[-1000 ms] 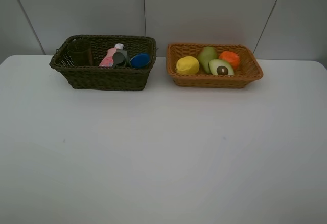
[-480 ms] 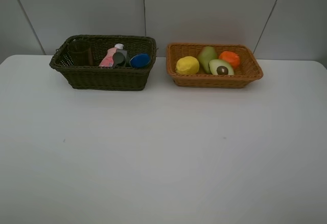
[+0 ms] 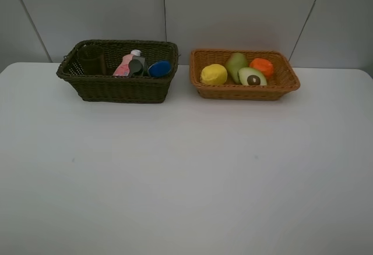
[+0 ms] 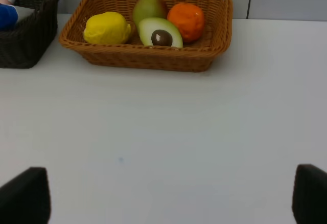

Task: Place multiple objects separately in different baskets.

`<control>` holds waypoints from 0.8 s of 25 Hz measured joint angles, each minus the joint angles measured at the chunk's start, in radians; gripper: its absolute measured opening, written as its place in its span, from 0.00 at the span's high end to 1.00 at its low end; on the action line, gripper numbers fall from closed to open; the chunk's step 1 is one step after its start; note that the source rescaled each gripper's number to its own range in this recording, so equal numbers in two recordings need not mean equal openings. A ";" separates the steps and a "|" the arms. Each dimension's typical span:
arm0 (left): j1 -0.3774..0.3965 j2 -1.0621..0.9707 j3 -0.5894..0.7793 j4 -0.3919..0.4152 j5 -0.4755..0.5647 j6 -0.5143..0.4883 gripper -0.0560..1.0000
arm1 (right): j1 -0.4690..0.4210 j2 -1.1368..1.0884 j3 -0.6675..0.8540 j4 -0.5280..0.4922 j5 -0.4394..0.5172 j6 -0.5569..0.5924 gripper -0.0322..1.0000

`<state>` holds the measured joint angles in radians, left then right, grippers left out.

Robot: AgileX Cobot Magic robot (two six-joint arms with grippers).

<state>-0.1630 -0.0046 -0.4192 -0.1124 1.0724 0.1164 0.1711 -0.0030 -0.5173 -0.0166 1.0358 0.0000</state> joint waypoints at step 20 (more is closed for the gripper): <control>0.000 0.000 0.000 0.000 0.000 0.000 0.00 | 0.000 0.000 0.000 0.000 0.000 0.000 0.00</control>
<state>-0.1630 -0.0046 -0.4192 -0.1124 1.0724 0.1164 0.1711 -0.0030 -0.5173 -0.0166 1.0358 0.0000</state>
